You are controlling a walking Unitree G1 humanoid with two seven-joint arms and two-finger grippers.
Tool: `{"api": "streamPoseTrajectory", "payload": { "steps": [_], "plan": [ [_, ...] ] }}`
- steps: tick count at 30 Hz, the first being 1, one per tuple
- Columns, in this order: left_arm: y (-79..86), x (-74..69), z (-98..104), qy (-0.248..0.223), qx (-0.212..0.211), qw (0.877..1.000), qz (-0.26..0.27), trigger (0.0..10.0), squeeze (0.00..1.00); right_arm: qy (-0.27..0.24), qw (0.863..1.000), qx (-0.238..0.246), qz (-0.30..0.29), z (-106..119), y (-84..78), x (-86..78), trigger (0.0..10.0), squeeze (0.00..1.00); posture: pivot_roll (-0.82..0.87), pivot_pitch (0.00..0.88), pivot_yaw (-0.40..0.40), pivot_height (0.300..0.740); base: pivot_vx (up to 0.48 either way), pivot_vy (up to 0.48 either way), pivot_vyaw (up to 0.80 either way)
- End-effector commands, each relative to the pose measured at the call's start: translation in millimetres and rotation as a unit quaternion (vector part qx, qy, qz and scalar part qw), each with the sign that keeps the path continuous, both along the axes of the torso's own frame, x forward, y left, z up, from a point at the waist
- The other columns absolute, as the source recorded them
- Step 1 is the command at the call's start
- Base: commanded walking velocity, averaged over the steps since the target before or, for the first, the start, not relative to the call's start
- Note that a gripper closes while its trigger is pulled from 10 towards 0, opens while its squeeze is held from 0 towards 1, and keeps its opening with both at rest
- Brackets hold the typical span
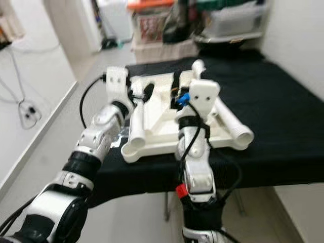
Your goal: Building children table
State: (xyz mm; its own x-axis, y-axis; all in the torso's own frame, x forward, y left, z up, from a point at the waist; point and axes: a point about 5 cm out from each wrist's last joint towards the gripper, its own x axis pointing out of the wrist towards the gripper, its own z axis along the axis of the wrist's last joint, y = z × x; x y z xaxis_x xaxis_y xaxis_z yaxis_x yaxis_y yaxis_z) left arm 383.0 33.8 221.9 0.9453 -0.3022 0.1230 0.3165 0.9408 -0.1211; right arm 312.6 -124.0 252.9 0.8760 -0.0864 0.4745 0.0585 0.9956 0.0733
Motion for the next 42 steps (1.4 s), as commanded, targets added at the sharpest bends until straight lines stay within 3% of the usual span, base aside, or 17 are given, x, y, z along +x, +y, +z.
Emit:
{"api": "streamPoseTrajectory", "payload": {
  "steps": [1,3,4,9,15,21,29,32,34,42],
  "plan": [
    [-6.9,-5.6,-16.7,0.038,-0.011,0.999,0.018,10.0,0.00,0.020,1.000,-0.003,-0.001,-6.6,2.5,2.9,10.0,0.00,0.00,0.017,0.145,0.740,0.000,0.000,0.00],
    [-11.8,-8.2,-20.4,0.045,-0.019,0.999,0.024,10.0,0.00,0.021,1.000,-0.002,-0.002,-6.8,2.4,3.5,10.0,0.00,0.00,0.020,0.145,0.740,0.000,0.000,0.00],
    [-21.9,-14.2,-22.5,0.036,-0.021,0.999,0.024,10.0,0.00,0.026,1.000,-0.003,-0.002,-8.6,2.4,5.1,10.0,0.00,0.02,0.032,0.133,0.740,0.000,0.000,0.00],
    [-33.1,-20.5,-16.7,0.008,-0.039,0.999,0.009,10.0,0.00,0.037,0.999,0.002,0.003,-13.6,5.8,5.6,10.0,0.00,0.03,0.060,0.126,0.740,0.000,0.000,0.00],
    [-26.5,-22.3,-3.4,-0.041,-0.027,0.998,0.026,10.0,0.00,0.040,0.999,0.000,0.008,-14.8,7.2,4.1,10.0,0.00,0.03,0.072,0.118,0.740,0.000,0.000,0.00],
    [-31.1,-33.3,-6.4,-0.018,-0.049,0.998,0.033,10.0,0.00,0.043,0.999,-0.006,0.001,-17.1,1.6,5.4,10.0,0.00,0.03,0.069,0.104,0.740,0.000,0.000,0.00],
    [-39.3,-49.9,-5.4,-0.037,-0.047,0.997,0.053,10.0,0.00,0.054,0.998,-0.013,-0.009,-23.8,-6.2,10.9,10.0,0.00,0.04,0.051,0.091,0.740,0.000,0.000,0.00],
    [-36.1,-60.5,-22.7,-0.012,-0.061,0.995,0.083,10.0,0.00,0.062,0.998,-0.018,-0.014,-30.3,-10.2,14.0,10.0,0.00,0.04,0.037,0.087,0.740,0.000,0.000,0.00],
    [-36.1,-60.5,-22.7,-0.012,-0.061,0.995,0.083,10.0,0.00,0.062,0.998,-0.018,-0.014,-30.3,-10.2,14.0,10.0,0.00,0.04,0.037,0.087,0.740,0.000,0.000,0.00],
    [-53.2,-87.9,-32.5,0.021,-0.074,0.995,0.066,10.0,0.00,0.075,0.996,-0.027,-0.026,-40.3,-21.2,14.6,10.0,0.00,0.04,0.018,0.086,0.740,0.000,0.000,0.00]
  ]
}}
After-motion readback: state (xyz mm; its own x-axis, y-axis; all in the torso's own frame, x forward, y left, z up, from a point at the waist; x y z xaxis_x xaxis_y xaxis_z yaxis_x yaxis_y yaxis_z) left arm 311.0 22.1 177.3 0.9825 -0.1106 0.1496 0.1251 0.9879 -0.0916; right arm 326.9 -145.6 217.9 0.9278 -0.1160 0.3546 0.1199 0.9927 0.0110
